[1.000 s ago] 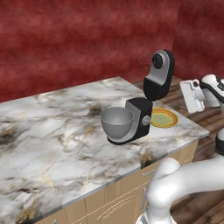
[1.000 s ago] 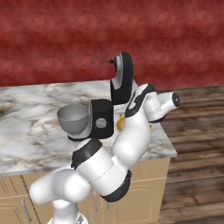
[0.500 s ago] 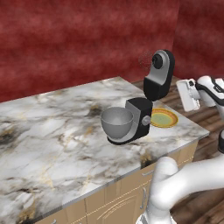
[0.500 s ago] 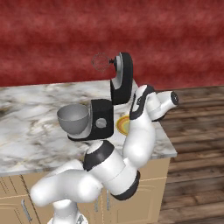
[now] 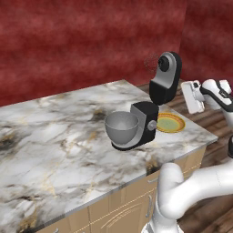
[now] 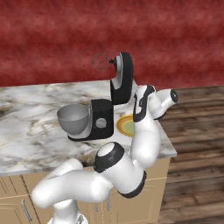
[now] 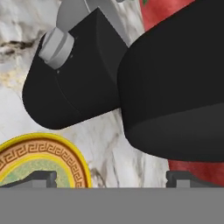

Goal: Add butter and sugar cubes to the stand mixer bowl and then turn on the stand mixer to begin making frosting.

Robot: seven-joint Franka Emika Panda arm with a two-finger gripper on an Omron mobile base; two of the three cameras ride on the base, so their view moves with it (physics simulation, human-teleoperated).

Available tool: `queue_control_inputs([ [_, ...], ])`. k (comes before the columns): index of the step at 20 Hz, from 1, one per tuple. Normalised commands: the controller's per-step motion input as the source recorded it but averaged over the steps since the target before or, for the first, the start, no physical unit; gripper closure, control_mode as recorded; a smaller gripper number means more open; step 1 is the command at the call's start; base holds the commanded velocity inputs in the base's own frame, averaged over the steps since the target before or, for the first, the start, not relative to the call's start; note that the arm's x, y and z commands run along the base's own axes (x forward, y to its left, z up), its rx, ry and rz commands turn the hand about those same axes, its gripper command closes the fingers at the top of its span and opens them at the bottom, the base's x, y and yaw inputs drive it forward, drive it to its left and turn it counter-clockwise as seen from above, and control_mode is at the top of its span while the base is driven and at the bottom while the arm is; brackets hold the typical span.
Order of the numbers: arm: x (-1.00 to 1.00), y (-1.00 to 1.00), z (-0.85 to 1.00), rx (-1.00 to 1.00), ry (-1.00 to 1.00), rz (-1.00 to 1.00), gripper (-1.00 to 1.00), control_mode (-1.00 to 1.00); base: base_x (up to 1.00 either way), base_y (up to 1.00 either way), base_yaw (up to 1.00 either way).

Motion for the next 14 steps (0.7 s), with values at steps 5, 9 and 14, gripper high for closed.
queue_control_inputs([
  [5, 0.19, 0.00, -0.01, 0.00, 0.00, 0.00, -1.00, -1.00, 0.00, 0.00, 0.00],
  [9, 0.19, 0.00, -0.04, 0.00, 0.00, 0.00, -1.00, -1.00, 0.00, 0.00, 0.00],
  [14, 0.13, 0.00, 0.00, 0.00, -0.02, 0.00, -1.00, -1.00, 0.00, 0.00, 0.00],
])
